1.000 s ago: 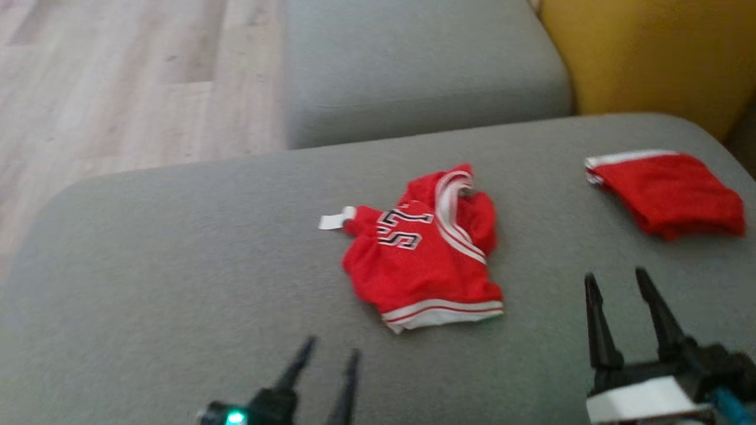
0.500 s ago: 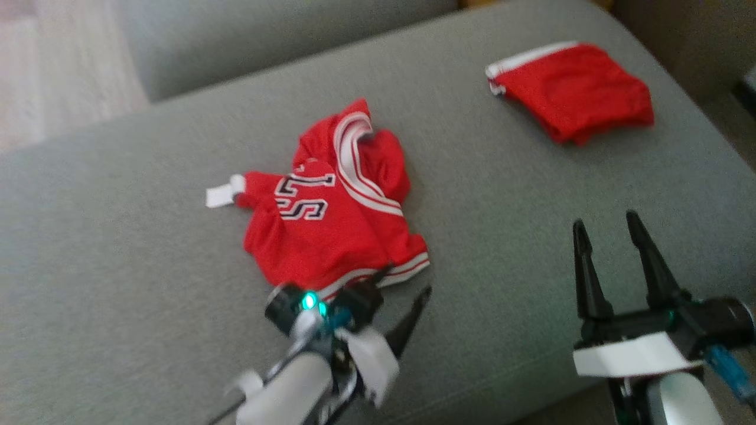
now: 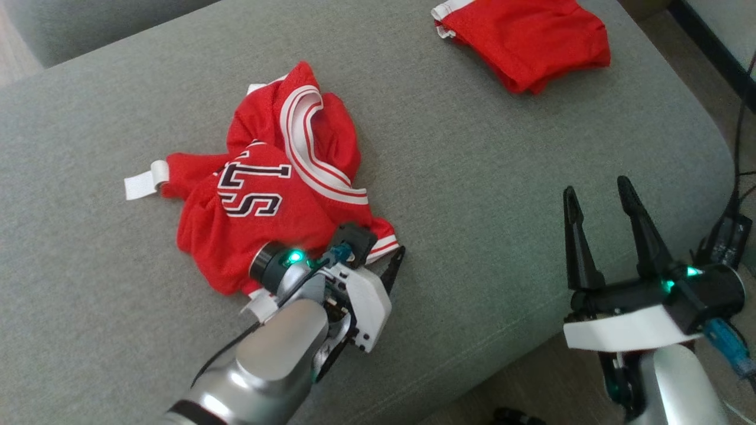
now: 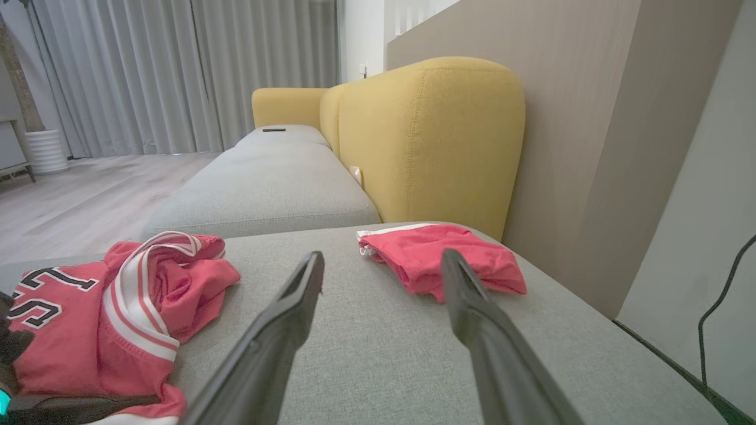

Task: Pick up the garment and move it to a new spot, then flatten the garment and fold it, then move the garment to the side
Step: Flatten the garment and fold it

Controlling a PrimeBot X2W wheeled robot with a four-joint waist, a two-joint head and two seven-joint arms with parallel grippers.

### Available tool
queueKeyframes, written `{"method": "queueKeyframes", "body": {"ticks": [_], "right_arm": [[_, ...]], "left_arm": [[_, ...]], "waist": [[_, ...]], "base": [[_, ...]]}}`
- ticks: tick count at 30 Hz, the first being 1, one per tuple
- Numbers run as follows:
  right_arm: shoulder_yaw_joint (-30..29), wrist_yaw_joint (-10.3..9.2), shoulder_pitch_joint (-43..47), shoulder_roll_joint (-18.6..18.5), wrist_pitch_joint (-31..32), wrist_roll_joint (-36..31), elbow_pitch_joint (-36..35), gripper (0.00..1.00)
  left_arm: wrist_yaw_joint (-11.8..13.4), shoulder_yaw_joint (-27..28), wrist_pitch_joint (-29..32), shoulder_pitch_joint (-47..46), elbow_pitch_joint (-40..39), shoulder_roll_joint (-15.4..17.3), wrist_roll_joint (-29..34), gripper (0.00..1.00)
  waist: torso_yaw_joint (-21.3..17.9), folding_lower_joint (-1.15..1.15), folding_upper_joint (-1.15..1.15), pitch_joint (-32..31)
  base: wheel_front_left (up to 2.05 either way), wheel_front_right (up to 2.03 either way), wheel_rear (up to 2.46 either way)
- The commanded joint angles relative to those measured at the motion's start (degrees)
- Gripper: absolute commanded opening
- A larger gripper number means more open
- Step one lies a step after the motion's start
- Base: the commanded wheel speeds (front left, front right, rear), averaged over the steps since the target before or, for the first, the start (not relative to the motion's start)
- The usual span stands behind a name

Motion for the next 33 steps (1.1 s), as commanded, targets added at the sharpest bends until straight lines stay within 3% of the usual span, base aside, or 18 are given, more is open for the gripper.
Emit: {"method": "queueKeyframes", "body": {"ticks": [1, 2, 8, 12, 16, 22, 26, 33], "right_arm": [[1.3, -0.05, -1.89, -0.38, -0.33, 0.34, -1.66, 1.0], [1.29, -0.05, -1.91, -0.38, -0.33, 0.23, -1.55, 1.0], [1.59, -0.05, -1.54, -0.38, -0.33, -0.05, -1.06, 1.0], [1.69, -0.05, -1.03, -0.38, -0.33, -0.08, -0.94, 1.0], [2.55, -0.05, -0.26, -0.38, -0.33, -0.31, -0.44, 1.0], [2.34, -0.05, 0.96, -0.38, -0.33, -0.85, -0.5, 1.0], [1.52, -0.05, 1.97, -0.38, -0.33, -1.82, -0.64, 1.0], [0.28, -0.05, 2.77, -0.38, -0.33, -2.71, -1.17, 1.0]], "left_arm": [[0.75, 0.58, 0.57, -0.99, 0.24, 0.28, -1.01, 0.99], [1.17, -0.01, -0.54, -1.77, 0.06, 0.28, -2.32, 0.0], [-1.45, 0.4, -6.53, -5.11, -5.56, 0.28, -10.06, 0.0], [-3.88, 3.18, -8.94, -12.0, -11.46, 0.28, -16.75, 0.0], [-4.65, 8.82, -9.96, -22.02, -14.41, 0.28, -22.83, 0.0], [-3.26, 19.79, -10.29, -33.98, -14.95, 0.28, -27.28, 0.0], [-3.61, 27.6, -10.31, -31.74, -14.36, 0.28, -27.37, 0.0], [-3.63, 36.22, -10.31, -13.51, -13.18, 0.28, -27.12, 0.0]], "waist": [[-0.09, 0.0, 0.0, 0.04], [-0.06, 0.0, 0.0, -0.23], [0.23, 0.0, 0.0, -2.78], [0.86, 0.0, 0.0, -5.03], [1.23, 0.0, 0.0, -7.63], [3.29, 0.0, 0.0, -9.88], [6.22, 0.0, 0.0, -11.09], [11.98, 0.0, 0.0, -10.8]], "base": [[0.0, 0.0, 0.0], [0.0, 0.0, 0.0], [0.0, 0.0, 0.0], [0.0, 0.0, 0.0], [0.0, 0.0, 0.0], [0.0, 0.0, 0.0], [0.0, 0.0, 0.0], [0.0, 0.0, 0.0]]}}
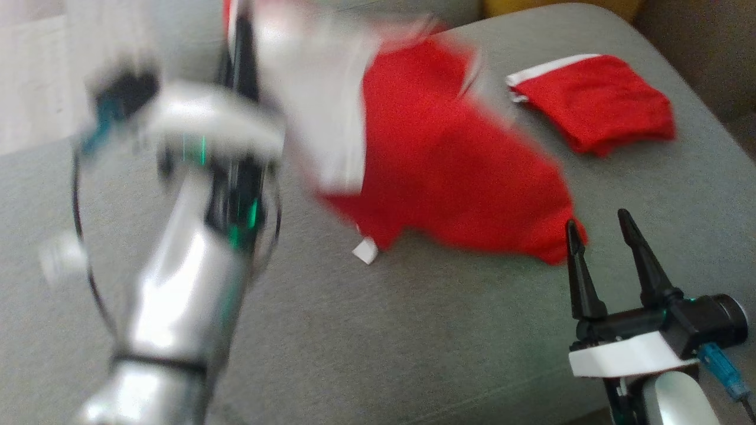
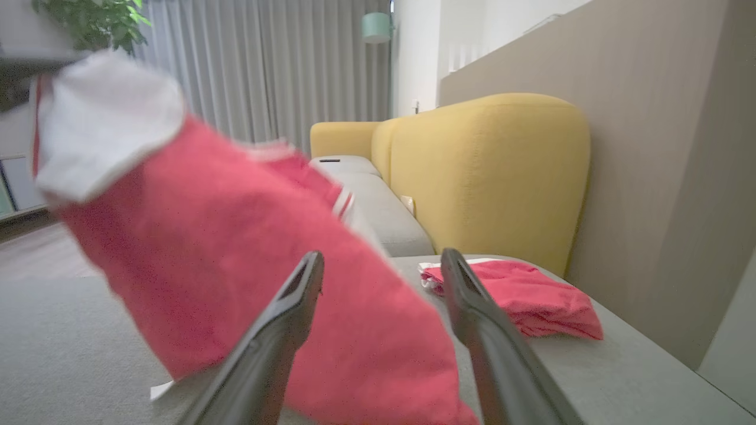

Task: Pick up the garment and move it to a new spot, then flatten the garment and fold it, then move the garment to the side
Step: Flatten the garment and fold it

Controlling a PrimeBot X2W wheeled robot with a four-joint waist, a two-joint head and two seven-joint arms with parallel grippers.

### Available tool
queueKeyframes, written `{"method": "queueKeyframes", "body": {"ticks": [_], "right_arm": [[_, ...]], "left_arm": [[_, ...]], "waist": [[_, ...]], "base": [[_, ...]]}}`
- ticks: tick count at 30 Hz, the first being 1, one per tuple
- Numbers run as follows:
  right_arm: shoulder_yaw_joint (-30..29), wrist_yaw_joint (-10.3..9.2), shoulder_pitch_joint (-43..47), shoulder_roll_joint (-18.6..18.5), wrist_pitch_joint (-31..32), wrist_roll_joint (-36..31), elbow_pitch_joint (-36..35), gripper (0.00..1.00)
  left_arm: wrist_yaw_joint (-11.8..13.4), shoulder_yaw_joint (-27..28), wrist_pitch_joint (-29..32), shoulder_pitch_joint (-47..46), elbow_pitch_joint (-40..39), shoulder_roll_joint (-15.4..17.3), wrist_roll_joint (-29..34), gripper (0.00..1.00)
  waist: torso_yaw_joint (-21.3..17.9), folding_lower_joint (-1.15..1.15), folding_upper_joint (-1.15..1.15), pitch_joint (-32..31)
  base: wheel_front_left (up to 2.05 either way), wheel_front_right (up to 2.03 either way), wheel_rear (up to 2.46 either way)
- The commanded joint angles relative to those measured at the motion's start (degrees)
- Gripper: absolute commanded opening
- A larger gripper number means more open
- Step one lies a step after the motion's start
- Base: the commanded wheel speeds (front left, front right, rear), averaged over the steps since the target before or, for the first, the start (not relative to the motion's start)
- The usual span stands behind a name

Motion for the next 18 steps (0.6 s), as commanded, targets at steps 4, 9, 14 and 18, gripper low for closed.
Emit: {"method": "queueKeyframes", "body": {"ticks": [4, 9, 14, 18], "right_arm": [[0.72, -0.05, -0.76, -0.34, -0.33, -0.82, -2.33, 1.0], [-0.2, -0.05, -0.03, -0.33, -0.33, -1.36, -2.38, 1.0], [-0.76, -0.05, 0.8, -0.33, -0.33, -1.45, -2.27, 1.0], [-0.78, -0.05, 1.44, -0.33, -0.33, -1.45, -1.95, 1.0]], "left_arm": [[0.26, 6.7, -0.3, 10.35, -2.26, 1.41, 0.48, 0.0], [0.3, 14.22, -0.3, 25.68, -6.88, 1.41, 2.4, 0.0], [0.42, 17.21, -0.3, 36.95, -14.01, 1.41, 3.82, 0.0], [1.19, 15.68, -0.3, 42.32, -18.8, 1.41, 5.98, 0.0]], "waist": [[4.8, 0.0, 0.0, 0.84], [7.99, 0.0, 0.0, 1.38], [10.54, 0.0, 0.0, 1.38], [12.33, 0.0, 0.0, 0.75]], "base": [[0.0, 0.0, 0.0], [0.0, 0.0, 0.0], [0.0, 0.0, 0.0], [0.0, 0.0, 0.0]]}}
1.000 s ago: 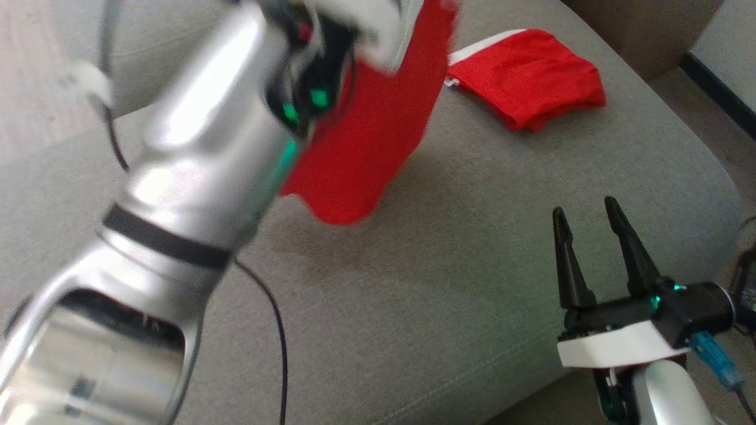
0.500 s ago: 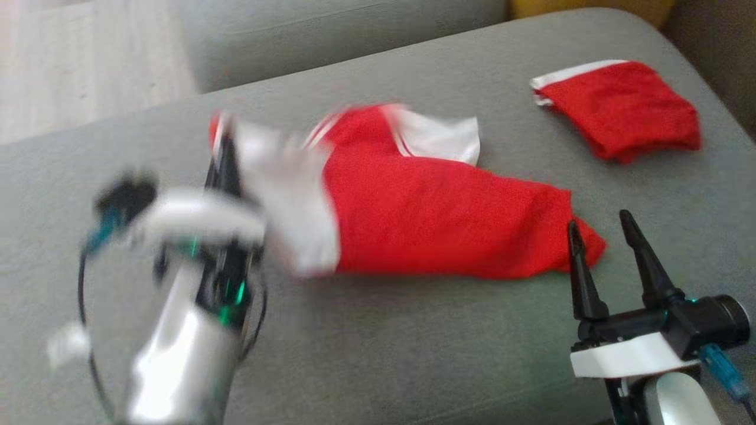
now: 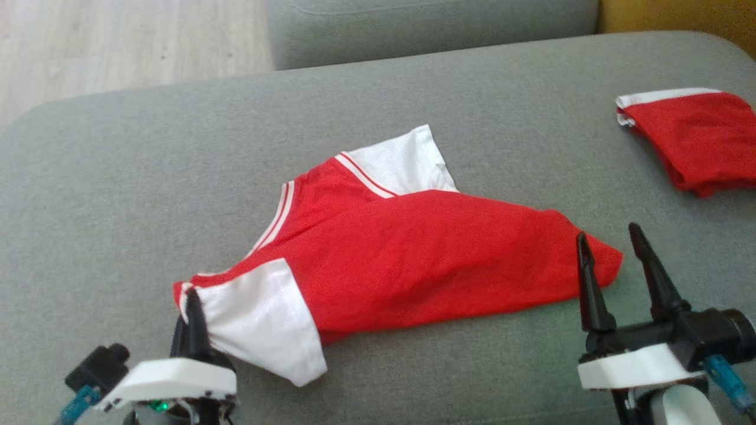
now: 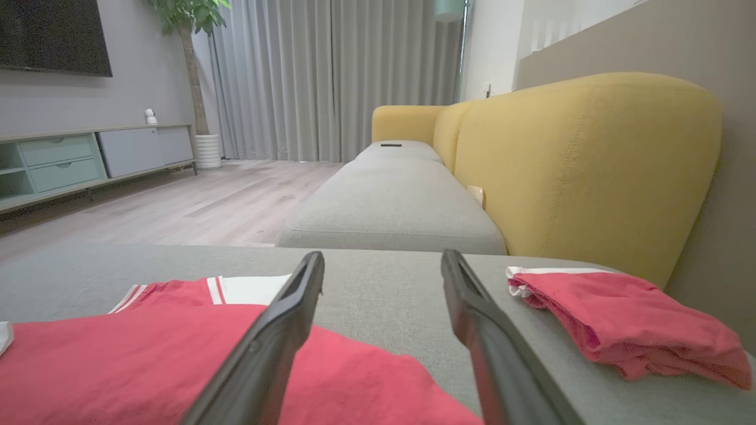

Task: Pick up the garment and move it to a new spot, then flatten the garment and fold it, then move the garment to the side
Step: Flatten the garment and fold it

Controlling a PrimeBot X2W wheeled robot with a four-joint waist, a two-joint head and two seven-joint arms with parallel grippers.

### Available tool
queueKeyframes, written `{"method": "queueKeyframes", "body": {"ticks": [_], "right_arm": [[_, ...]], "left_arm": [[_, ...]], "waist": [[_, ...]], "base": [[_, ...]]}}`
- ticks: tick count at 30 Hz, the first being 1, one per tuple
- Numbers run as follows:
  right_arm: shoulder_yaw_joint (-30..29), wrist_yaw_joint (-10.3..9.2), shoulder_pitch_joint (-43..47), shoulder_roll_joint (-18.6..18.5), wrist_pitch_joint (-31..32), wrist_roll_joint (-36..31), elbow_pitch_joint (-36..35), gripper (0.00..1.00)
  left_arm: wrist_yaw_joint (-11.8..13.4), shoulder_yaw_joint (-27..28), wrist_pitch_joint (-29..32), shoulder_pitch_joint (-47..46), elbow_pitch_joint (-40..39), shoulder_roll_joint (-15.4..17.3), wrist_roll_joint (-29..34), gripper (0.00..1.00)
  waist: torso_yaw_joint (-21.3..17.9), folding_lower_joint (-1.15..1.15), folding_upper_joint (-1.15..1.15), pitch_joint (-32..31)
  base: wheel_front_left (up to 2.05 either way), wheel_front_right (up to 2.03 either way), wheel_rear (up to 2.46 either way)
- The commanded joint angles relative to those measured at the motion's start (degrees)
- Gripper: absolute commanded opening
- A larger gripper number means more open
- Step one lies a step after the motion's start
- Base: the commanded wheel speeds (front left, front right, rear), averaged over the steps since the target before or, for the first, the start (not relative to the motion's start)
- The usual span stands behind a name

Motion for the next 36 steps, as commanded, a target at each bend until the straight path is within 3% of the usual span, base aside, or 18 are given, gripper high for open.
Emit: {"method": "queueKeyframes", "body": {"ticks": [1, 2, 3, 4, 8, 14, 18, 27, 31, 36], "right_arm": [[1.3, -0.05, 0.04, -0.35, -0.33, -0.33, -1.52, 1.0], [1.39, -0.05, 0.17, -0.35, -0.33, -0.34, -1.41, 1.0], [1.42, -0.05, 0.28, -0.35, -0.33, -0.32, -1.31, 1.0], [1.51, -0.05, 0.37, -0.35, -0.33, -0.29, -1.23, 1.0], [1.59, -0.05, 0.87, -0.35, -0.33, -0.19, -1.02, 1.0], [2.16, -0.05, 1.57, -0.35, -0.33, 0.07, -0.11, 1.0], [2.79, -0.05, 1.15, -0.35, -0.33, 0.02, 0.28, 1.0], [5.93, -0.05, -2.45, -0.35, -0.33, -0.66, -0.25, 1.0], [6.51, -0.05, -4.39, -0.35, -0.33, -0.85, -0.62, 1.0], [6.41, -0.05, -5.64, -0.35, -0.33, -0.82, -1.07, 1.0]], "left_arm": [[0.66, 0.56, -0.34, -0.89, -3.0, 0.91, 1.58, 0.22], [1.09, 0.01, -0.34, -0.27, -3.62, 0.91, 2.25, 0.49], [1.67, -0.36, -0.34, 0.14, -4.15, 0.91, 3.79, 0.85], [2.26, -0.43, -0.34, 0.44, -4.88, 0.91, 5.83, 1.0], [4.36, -1.06, -0.35, 1.58, -10.22, 0.91, 21.27, 1.0], [1.91, -8.05, -0.35, 1.82, -9.39, 3.45, 35.29, 1.0], [0.08, -11.44, 0.45, -2.5, -4.78, 4.06, 38.15, 1.0], [-5.26, -17.96, 5.76, -23.29, 8.25, 3.43, 43.48, 1.0], [-8.9, -24.09, 9.89, -32.89, 16.54, 2.57, 44.31, 1.0], [-9.66, -32.89, 10.32, -39.98, 21.81, 1.66, 41.5, 1.0]], "waist": [[1.09, 0.0, 0.0, -0.69], [1.37, 0.0, 0.0, -0.91], [1.65, 0.0, 0.0, -1.21], [1.82, 0.0, 0.0, -1.43], [2.52, 0.0, 0.0, -2.36], [2.54, 0.0, 0.0, -3.12], [1.79, 0.0, 0.0, -2.47], [-2.51, 0.0, 0.0, 2.73], [-5.16, 0.0, 0.0, 6.34], [-7.32, 0.0, 0.0, 9.63]], "base": [[0.0, 0.0, 0.0], [0.0, 0.0, 0.0], [0.0, 0.0, 0.0], [0.0, 0.0, 0.0], [0.0, 0.0, 0.0], [0.0, 0.0, 0.0], [0.0, 0.0, 0.0], [0.0, 0.0, 0.0], [0.0, 0.0, 0.0], [0.0, 0.0, 0.0]]}}
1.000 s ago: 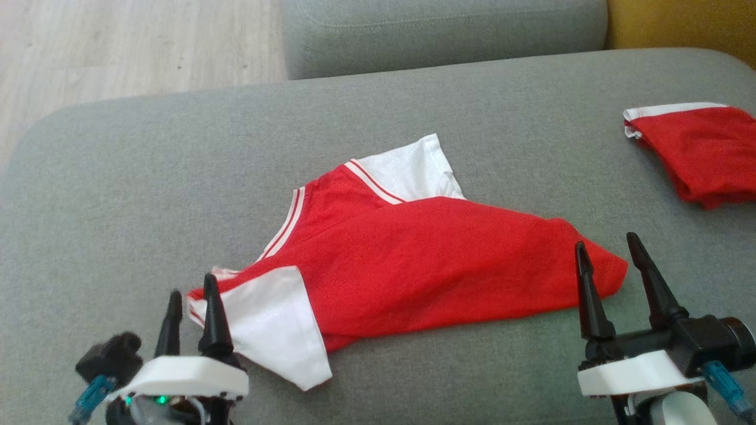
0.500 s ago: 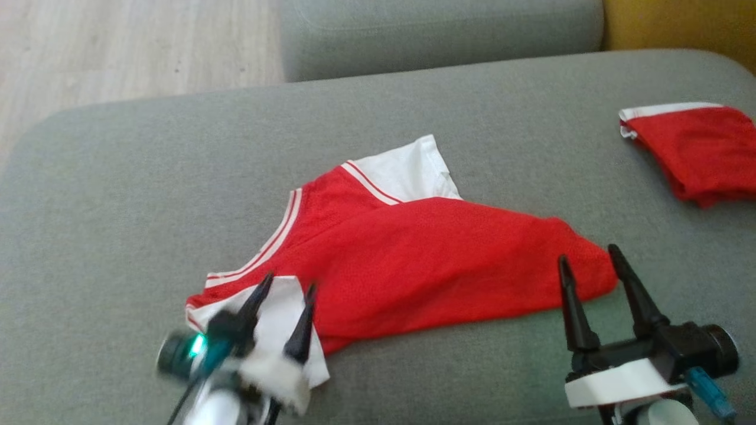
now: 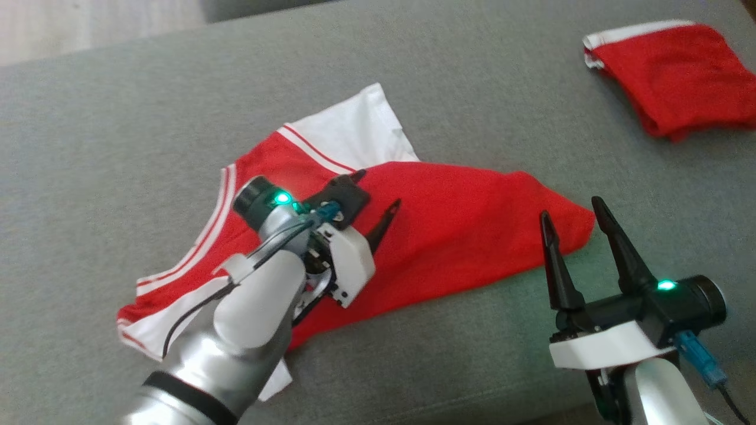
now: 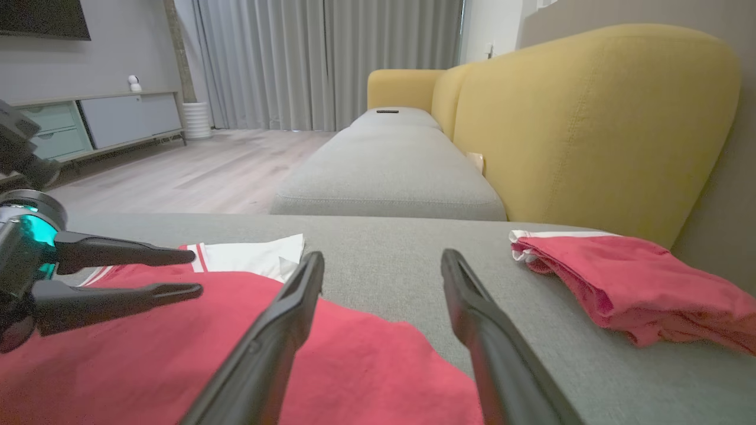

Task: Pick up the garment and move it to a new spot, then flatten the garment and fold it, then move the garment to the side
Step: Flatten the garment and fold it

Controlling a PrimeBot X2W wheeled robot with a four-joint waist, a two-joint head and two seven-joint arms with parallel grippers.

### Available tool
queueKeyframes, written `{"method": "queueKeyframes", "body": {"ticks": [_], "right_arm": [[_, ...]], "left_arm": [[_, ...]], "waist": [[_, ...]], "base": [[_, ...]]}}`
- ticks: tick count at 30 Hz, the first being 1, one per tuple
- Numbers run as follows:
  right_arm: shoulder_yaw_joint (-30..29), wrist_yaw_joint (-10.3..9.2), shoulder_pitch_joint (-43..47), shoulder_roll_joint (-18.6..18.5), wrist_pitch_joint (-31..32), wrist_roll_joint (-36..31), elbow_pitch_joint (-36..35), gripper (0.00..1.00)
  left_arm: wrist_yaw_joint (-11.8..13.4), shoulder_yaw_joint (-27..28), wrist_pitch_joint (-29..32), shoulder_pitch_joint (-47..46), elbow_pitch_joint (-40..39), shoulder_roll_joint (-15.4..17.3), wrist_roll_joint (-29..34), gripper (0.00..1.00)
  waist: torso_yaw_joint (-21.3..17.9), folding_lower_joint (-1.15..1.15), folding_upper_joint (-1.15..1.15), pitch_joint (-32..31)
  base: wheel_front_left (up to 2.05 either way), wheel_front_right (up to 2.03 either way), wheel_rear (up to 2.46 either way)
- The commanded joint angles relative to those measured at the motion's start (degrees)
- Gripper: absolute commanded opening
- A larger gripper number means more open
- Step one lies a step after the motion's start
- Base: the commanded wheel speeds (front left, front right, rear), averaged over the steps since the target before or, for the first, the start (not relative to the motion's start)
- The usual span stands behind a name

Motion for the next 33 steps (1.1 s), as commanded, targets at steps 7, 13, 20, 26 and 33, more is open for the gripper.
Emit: {"method": "queueKeyframes", "body": {"ticks": [7, 13, 20, 26, 33], "right_arm": [[1.23, -0.05, -2.82, -0.33, -0.33, 0.47, -2.64, 1.0], [0.83, -0.05, -2.95, -0.33, -0.33, 0.5, -3.0, 1.0], [1.39, -0.05, -3.6, -0.33, -0.33, 0.96, -2.81, 1.0], [1.69, -0.05, -4.03, -0.33, -0.33, 1.04, -2.9, 1.0], [0.98, -0.05, -3.08, -0.33, -0.33, 0.5, -2.39, 1.0]], "left_arm": [[-0.01, -16.4, -1.93, -6.48, -2.18, 0.12, -10.4, 1.0], [-0.01, -28.12, -2.75, -8.84, -2.85, 0.74, -14.83, 1.0], [0.71, -30.69, -5.94, -10.71, 2.78, 0.29, -10.53, 1.0], [0.23, -31.31, -7.18, -10.3, 8.28, -0.08, -7.24, 0.35], [0.01, -31.13, -10.51, -7.71, -0.7, -0.14, -18.99, 0.0]], "waist": [[-4.05, 0.0, 0.0, 3.83], [-4.53, 0.0, 0.0, 4.72], [-5.21, 0.0, 0.0, 4.9], [-5.61, 0.0, 0.0, 4.94], [-4.6, 0.0, 0.0, 2.21]], "base": [[0.0, 0.0, 0.0], [0.0, 0.0, 0.0], [0.0, 0.0, 0.0], [0.0, 0.0, 0.0], [0.0, 0.0, 0.0]]}}
